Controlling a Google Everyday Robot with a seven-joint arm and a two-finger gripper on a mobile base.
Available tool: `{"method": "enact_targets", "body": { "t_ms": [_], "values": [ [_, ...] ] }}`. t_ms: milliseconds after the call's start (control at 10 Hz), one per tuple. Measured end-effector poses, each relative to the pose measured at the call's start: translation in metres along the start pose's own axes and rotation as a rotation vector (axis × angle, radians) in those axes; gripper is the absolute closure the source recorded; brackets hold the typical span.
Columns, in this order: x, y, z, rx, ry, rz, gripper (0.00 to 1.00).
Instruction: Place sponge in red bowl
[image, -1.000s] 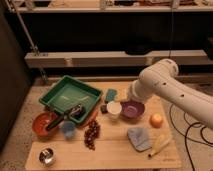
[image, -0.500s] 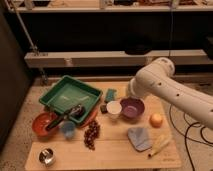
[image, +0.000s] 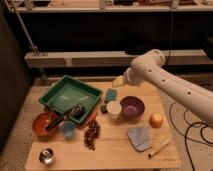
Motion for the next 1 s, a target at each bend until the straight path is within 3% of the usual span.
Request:
{"method": "enact_targets", "body": {
  "t_ms": [200,300,500,600,700,1000],
  "values": [
    [0.016,0.001,0.02,0.022,-0.006,-0.002,0.2],
    [0.023,0.003,0.034,0.035,-0.044,0.014,0.2],
    [0.031,-0.005,0.06,0.052,-0.184,0.069,0.2],
    [0.031,-0.009,0.065,0.05,-0.226,0.082,0.2],
    [0.029,-0.019,0.073,0.041,-0.296,0.105,0.2],
    [0.028,-0.036,0.082,0.022,-0.382,0.121,0.2]
  ]
}}
